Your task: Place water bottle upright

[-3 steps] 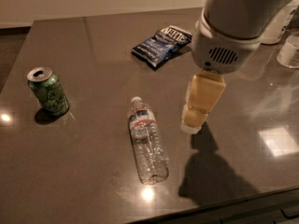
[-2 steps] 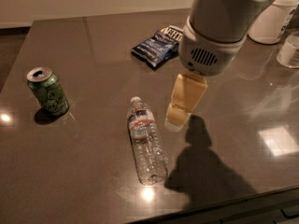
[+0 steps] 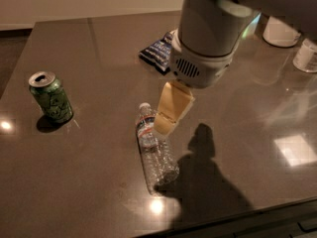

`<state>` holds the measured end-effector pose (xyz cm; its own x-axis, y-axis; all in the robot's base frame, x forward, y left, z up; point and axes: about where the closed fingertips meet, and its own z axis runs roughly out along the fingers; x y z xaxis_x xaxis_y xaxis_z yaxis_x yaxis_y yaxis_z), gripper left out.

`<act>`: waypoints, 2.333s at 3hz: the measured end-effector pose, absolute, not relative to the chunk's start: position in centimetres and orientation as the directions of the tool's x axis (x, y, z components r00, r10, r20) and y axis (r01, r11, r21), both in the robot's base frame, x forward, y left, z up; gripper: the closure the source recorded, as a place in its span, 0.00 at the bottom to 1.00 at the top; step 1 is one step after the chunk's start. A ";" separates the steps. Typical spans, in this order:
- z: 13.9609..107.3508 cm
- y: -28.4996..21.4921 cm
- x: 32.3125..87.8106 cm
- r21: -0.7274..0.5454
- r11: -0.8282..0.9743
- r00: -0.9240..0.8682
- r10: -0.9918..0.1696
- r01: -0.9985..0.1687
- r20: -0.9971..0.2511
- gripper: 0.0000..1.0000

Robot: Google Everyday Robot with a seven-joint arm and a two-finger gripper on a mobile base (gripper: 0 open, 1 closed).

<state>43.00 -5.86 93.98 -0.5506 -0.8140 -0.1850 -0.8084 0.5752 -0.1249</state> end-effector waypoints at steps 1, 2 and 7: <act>92.5 -4.2 42.5 -0.136 0.608 -0.586 -0.792 -0.782 -0.170 0.00; 92.5 -4.2 42.5 -0.136 0.608 -0.586 -0.792 -0.782 -0.170 0.00; 88.3 -0.3 45.3 -0.024 0.944 -0.941 -0.330 -0.329 -0.069 0.00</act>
Offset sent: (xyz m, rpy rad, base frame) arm -0.0060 0.0240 -0.0323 -0.0248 0.0287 -0.0338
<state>45.25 -0.29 88.27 -0.9413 -0.3303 -0.0689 -0.3295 0.9439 -0.0240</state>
